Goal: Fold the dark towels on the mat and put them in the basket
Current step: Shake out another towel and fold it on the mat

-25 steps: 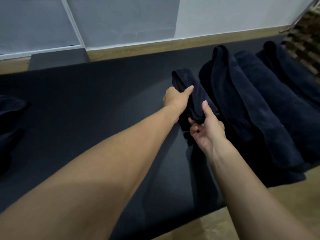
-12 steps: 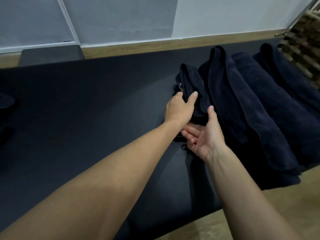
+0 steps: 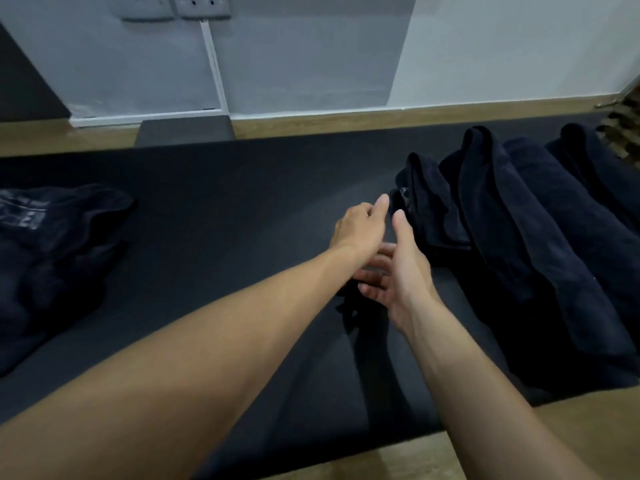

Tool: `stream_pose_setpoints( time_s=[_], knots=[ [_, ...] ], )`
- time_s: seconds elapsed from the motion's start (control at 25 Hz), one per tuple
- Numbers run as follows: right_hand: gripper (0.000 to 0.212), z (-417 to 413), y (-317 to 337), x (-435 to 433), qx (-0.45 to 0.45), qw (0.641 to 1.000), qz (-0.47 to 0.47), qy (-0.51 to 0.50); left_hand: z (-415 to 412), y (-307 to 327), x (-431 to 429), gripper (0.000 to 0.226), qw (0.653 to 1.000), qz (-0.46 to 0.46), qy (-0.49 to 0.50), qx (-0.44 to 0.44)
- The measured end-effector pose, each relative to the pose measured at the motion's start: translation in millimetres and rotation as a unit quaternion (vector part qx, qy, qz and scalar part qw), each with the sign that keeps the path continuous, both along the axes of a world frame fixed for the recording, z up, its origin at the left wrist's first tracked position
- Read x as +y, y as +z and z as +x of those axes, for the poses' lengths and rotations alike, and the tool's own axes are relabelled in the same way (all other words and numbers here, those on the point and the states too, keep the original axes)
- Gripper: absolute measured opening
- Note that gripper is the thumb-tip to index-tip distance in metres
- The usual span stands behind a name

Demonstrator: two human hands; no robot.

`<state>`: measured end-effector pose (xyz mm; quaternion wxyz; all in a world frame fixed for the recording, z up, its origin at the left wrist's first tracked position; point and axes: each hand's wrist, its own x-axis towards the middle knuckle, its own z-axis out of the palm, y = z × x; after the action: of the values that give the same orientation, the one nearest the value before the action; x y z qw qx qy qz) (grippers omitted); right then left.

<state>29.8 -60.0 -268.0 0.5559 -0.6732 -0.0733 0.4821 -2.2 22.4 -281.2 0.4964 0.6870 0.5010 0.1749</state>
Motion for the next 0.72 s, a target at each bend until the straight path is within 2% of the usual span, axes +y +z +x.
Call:
stream_pose_setpoints(
  time_s=[0.28, 0.52, 0.6, 0.64, 0.72],
  knots=[
    [0.049, -109, 36, 61, -0.065, 0.975, 0.047, 0.205, -162, 36, 44, 0.05, 0.985, 0.062, 0.161, 0.023],
    [0.051, -210, 57, 115, -0.12, 0.915, 0.031, 0.383, -322, 46, 54, 0.046, 0.938, 0.129, 0.294, 0.13],
    [0.044, -243, 59, 133, -0.143, 0.88, 0.021, 0.453, -374, 42, 49, 0.049, 0.917, 0.153, 0.313, 0.194],
    [0.038, -258, 59, 141, -0.16, 0.851, 0.012, 0.499, -395, 38, 45, 0.051, 0.907, 0.155, 0.316, 0.233],
    [0.04, -282, 55, 153, -0.183, 0.799, -0.011, 0.573, -424, 32, 40, 0.059, 0.895, 0.123, 0.317, 0.288]
  ],
)
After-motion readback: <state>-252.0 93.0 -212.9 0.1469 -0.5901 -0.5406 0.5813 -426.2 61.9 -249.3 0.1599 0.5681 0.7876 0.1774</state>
